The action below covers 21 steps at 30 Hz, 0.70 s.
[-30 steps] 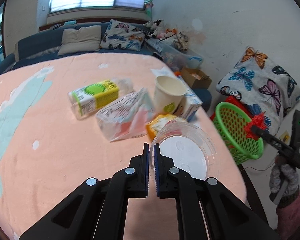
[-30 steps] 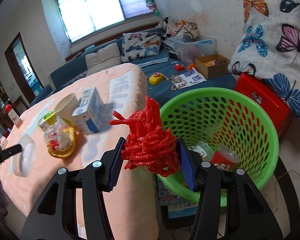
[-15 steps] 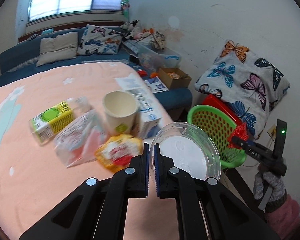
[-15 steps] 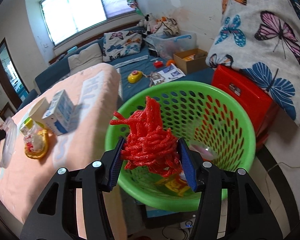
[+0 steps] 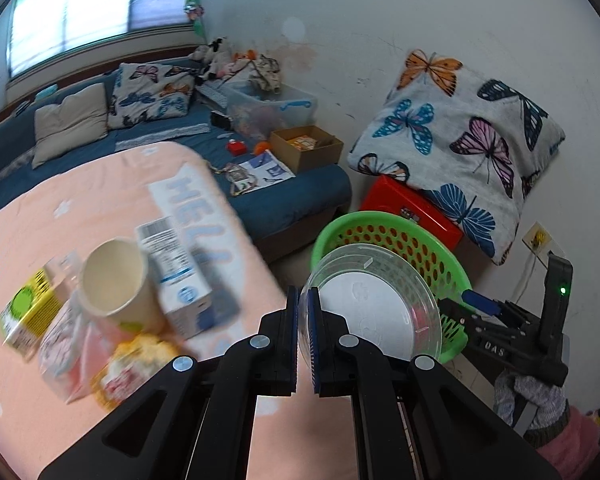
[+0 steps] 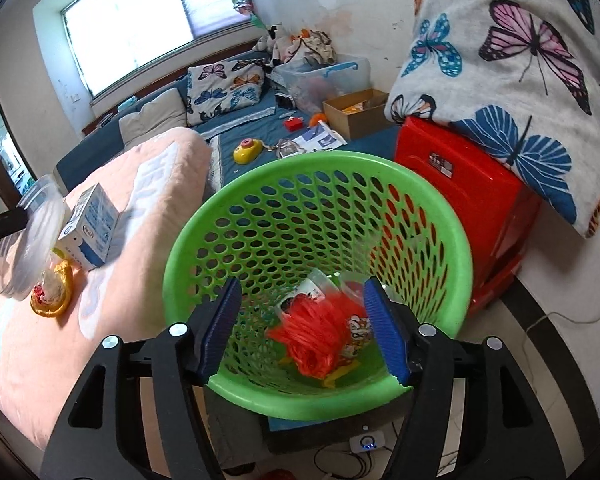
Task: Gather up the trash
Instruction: 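Open the right gripper to drop the shredded paper while the left drops the clear lid into the basket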
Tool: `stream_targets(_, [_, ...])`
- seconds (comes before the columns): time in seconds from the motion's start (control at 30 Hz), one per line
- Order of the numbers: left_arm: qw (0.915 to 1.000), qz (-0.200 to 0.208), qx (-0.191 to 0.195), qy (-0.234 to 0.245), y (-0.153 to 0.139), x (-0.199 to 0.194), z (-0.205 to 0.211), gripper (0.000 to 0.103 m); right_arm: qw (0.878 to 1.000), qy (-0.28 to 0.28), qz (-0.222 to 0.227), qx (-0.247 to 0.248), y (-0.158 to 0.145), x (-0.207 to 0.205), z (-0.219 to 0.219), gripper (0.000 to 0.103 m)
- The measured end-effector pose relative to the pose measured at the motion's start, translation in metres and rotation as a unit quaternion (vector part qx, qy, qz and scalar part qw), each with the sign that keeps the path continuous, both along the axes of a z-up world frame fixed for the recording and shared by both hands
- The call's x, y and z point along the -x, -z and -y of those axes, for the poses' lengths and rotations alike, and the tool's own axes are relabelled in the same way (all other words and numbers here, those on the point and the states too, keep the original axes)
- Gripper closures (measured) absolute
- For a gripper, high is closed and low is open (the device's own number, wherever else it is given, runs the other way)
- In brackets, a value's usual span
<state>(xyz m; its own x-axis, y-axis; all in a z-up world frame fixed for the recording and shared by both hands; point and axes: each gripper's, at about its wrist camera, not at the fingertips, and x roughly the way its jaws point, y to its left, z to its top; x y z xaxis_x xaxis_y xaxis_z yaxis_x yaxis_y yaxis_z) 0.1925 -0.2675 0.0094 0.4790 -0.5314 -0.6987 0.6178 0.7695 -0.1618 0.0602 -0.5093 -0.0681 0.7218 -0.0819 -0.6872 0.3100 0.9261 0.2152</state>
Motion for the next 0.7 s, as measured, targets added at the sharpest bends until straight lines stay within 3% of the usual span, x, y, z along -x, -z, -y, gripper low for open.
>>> stream_targets(0.27, [0.9992,0.004,-0.028,0.026,0.013,-0.004,0.056,0.098,1.0,0.005,0.008,-0.004,-0.004,0.016,0.007,0.038])
stream_targets(0.7, [0.9966,-0.018,-0.06,0.053,0.048,-0.004,0.105,0.098,1.0,0.017,0.016,-0.008,-0.007,0.033,0.012,0.037])
